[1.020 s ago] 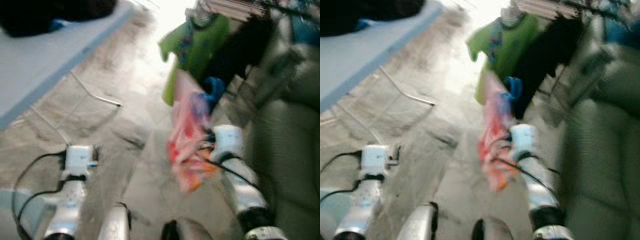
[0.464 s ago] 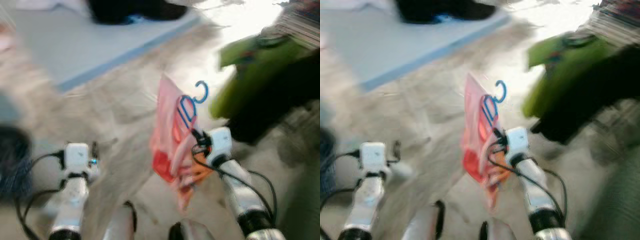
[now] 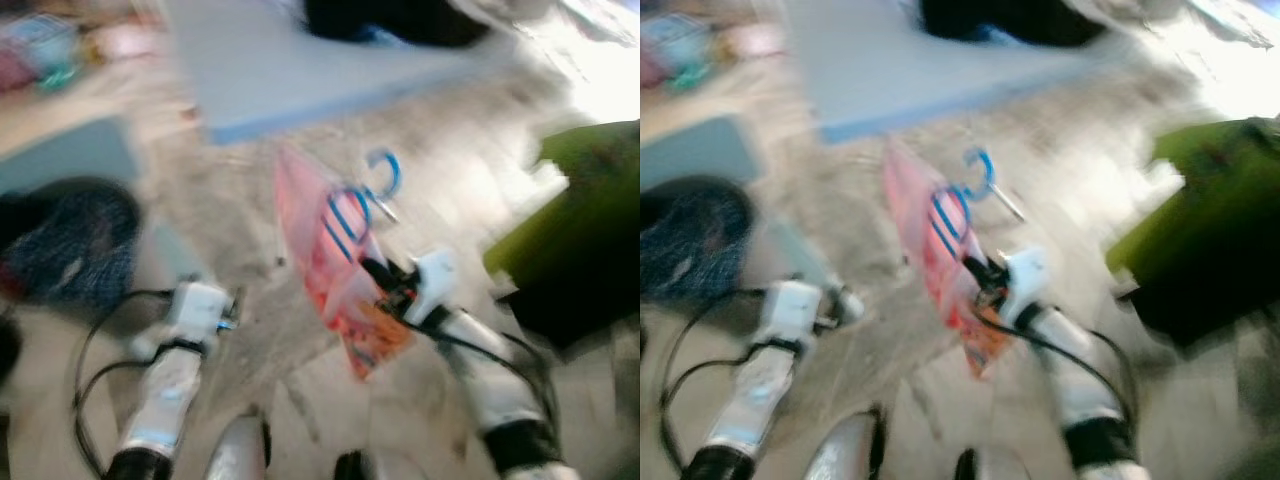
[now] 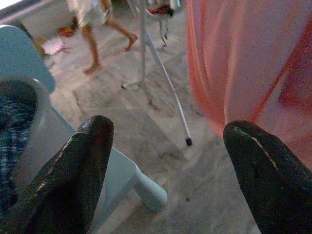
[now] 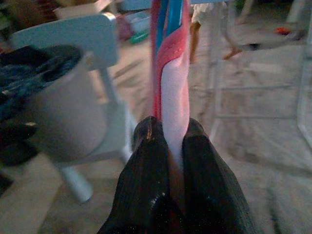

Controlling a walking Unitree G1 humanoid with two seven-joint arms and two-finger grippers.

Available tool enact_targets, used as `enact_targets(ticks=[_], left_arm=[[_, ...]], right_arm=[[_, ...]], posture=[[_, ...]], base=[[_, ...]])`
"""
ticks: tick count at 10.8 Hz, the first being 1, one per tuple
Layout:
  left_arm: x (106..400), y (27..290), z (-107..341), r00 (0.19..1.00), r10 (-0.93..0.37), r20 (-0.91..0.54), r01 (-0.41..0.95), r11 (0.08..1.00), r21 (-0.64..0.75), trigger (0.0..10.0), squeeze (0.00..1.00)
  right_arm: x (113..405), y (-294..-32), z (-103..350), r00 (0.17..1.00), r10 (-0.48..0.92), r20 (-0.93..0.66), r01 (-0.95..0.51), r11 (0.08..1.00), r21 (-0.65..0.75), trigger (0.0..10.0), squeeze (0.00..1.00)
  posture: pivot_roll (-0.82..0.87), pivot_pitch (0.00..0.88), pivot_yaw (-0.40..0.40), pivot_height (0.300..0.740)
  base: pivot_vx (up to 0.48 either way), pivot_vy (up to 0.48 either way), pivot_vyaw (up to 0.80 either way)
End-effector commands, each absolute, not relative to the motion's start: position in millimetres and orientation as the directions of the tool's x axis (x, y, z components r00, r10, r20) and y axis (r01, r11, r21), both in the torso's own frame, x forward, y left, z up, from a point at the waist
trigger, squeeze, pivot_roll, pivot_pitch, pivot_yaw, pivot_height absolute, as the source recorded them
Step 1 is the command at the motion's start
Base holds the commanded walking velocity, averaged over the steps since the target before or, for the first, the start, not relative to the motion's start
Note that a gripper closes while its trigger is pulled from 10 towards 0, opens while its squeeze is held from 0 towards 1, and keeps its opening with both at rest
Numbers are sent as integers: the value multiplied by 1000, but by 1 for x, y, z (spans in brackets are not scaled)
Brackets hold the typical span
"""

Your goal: Hang hanger

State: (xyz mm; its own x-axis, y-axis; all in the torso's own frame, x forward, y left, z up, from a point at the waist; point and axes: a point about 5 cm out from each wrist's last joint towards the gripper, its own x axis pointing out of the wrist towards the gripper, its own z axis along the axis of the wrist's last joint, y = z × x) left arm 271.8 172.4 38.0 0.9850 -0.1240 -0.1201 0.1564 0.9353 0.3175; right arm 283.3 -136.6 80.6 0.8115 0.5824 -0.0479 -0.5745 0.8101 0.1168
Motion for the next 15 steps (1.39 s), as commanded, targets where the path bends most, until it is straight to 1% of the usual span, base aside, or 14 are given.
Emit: enact_targets(ticks=[1,2,3,6,8,9,10,11,12,13,14,15], left_arm=[[275,180,36,982,-121,-143,164,925,342,10000,0],[284,177,41,981,-142,-130,180,915,362,10000,0],[289,172,42,981,-148,-128,185,913,365,10000,0],[295,159,41,979,-162,-122,197,907,373,10000,0],[300,153,42,981,-151,-120,186,911,368,10000,0],[305,152,43,986,-123,-116,158,914,373,10000,0],[308,155,45,990,-94,-107,128,920,371,10000,0],[312,161,46,993,-44,-111,79,938,336,10000,0],[312,167,48,994,-28,-102,62,933,354,10000,0],[310,179,46,994,13,-106,28,927,375,10000,0],[308,186,44,993,36,-115,9,931,365,10000,0],[307,187,43,993,36,-115,8,932,363,10000,0]], right_arm=[[277,-120,93,728,685,-9,-678,722,135,10000,0],[268,-115,99,651,759,-21,-748,646,150,10000,0],[262,-112,108,594,805,-11,-794,588,151,10000,0],[251,-101,131,469,883,34,-866,452,216,10000,0],[250,-97,139,456,888,48,-872,436,220,10000,0],[247,-95,146,429,902,57,-882,404,241,10000,0],[245,-95,147,418,907,52,-886,395,241,10000,0],[244,-95,150,414,909,45,-888,393,241,10000,0],[245,-96,143,422,907,-4,-885,413,215,10000,0],[246,-105,121,440,886,-149,-877,459,141,10000,0],[252,-113,109,501,836,-222,-843,530,91,10000,0],[266,-120,105,634,743,-213,-752,657,57,10000,0]], posture=[[42,148,-80,740],[37,147,-80,740],[30,146,-78,740],[28,145,-76,740],[21,143,-77,740],[11,143,-76,740],[9,144,-76,740],[4,145,-75,740],[4,145,-75,740],[9,145,-74,740],[15,148,-76,740],[18,149,-77,740]], base=[[0,0,800],[0,0,800],[0,0,606],[0,0,575],[0,0,553],[0,0,550],[0,0,544],[0,0,550],[0,0,519],[0,0,0],[0,0,0],[0,0,0]])
